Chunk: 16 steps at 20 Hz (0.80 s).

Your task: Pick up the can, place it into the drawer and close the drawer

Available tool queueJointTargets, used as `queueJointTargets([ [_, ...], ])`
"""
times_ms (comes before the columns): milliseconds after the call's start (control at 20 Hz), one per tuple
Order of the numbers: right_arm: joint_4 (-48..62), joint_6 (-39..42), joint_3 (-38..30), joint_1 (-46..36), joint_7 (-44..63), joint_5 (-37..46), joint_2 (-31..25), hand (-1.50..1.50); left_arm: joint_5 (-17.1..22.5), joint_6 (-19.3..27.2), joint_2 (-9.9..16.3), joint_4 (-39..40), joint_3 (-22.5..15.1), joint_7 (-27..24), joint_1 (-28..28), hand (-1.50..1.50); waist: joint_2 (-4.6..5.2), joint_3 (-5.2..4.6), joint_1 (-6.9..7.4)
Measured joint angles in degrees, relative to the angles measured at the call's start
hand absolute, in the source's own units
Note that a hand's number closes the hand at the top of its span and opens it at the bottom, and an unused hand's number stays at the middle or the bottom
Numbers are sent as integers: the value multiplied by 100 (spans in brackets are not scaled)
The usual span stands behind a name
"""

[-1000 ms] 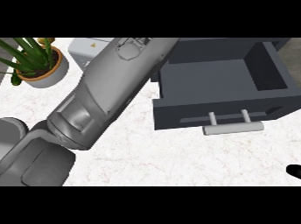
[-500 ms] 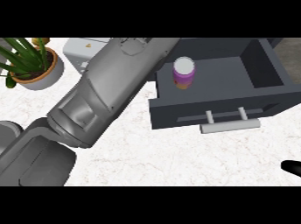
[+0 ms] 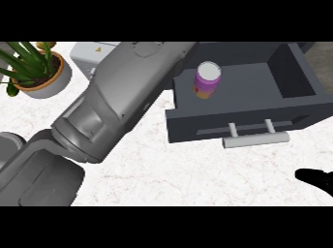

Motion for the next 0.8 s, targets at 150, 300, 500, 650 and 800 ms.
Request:
queueJointTargets([
  [150,193,38,237,-108,-213,518,-150,-150,171,-52,-1,-46,58,-96,50,-150,-4,-3,59],
  [300,448,6,494,-251,-383,1113,-284,-150,300,-31,0,-61,107,-224,67,-150,-10,-4,120],
  [500,1038,-78,829,-624,-637,1862,-460,-150,381,-12,-1,-28,91,-307,22,-150,-15,-5,219],
  [650,1544,-216,1098,-856,-819,2388,-487,-150,371,-34,-1,35,86,-341,-33,-150,-36,-7,314],
  [800,2137,-436,1373,-1046,-1039,2926,-460,-150,323,-90,11,145,87,-278,-152,-150,-47,-7,402],
])
